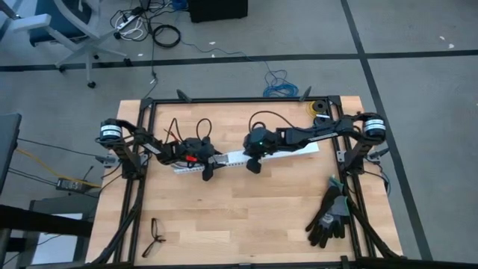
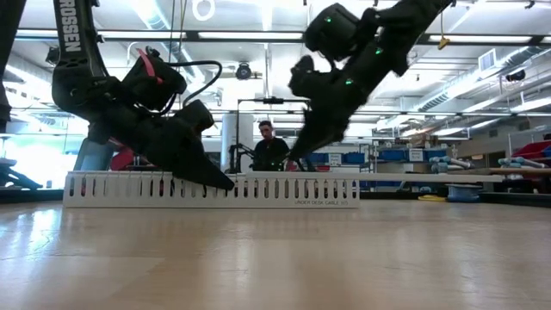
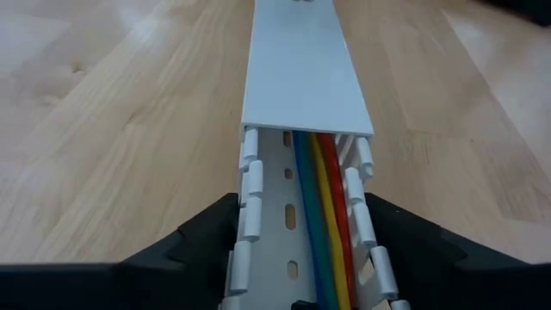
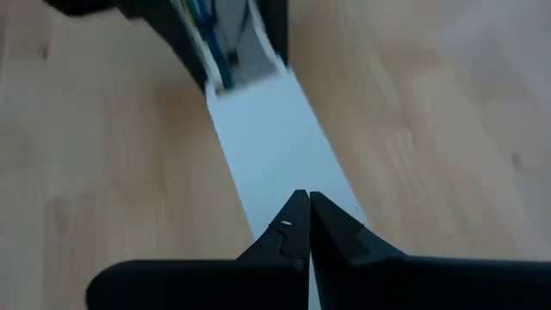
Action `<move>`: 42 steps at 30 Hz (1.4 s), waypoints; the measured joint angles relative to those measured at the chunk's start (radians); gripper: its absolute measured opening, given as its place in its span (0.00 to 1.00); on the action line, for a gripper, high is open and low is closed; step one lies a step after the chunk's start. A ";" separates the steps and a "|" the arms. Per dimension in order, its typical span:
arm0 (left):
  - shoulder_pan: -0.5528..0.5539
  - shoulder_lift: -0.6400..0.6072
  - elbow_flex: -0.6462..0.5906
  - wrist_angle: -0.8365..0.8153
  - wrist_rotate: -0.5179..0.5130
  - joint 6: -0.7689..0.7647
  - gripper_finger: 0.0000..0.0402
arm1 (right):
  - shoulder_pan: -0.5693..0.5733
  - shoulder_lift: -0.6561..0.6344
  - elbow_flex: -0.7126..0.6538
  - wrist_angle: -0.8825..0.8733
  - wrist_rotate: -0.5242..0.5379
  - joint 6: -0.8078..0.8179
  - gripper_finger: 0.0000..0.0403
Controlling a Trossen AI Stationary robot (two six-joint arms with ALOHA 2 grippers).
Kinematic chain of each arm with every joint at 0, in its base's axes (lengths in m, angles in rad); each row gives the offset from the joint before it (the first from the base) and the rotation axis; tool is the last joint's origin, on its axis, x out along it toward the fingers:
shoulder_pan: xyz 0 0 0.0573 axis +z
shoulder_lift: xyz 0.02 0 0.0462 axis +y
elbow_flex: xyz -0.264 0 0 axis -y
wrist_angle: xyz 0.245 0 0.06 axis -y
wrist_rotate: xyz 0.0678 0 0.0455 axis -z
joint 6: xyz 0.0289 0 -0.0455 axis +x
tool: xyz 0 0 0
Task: Ziptie cables
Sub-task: Close the white cable duct with the white cable duct cover
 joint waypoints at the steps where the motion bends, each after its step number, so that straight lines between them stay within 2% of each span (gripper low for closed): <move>1: 0.000 0.000 0.000 0.000 0.000 0.000 0.60 | 0.000 -0.015 -0.003 -0.042 0.000 0.010 0.00; 4: 0.000 0.000 0.000 -0.001 0.000 0.001 0.60 | -0.007 -0.037 -0.019 -0.157 -0.015 0.081 0.00; 6: 0.000 0.000 -0.001 -0.001 0.000 0.002 0.60 | -0.013 -0.017 -0.038 -0.156 -0.040 0.116 0.00; 12: 0.000 0.000 -0.003 0.004 0.005 0.006 0.60 | -0.023 0.136 -0.044 0.192 -0.142 0.127 0.00; 15: 0.000 0.001 -0.003 0.006 0.005 0.006 0.60 | -0.021 0.184 -0.004 0.249 -0.153 0.097 0.00; 24: -0.002 0.003 -0.004 0.027 0.006 0.002 0.61 | -0.019 0.197 0.011 0.248 -0.150 0.070 0.00; 34: -0.003 -0.001 -0.009 0.015 0.033 -0.051 0.71 | -0.027 0.197 0.010 0.242 -0.152 0.071 0.00; 42: -0.012 -0.002 -0.158 0.258 0.021 -0.064 0.71 | -0.041 0.198 0.011 0.251 -0.159 0.096 0.00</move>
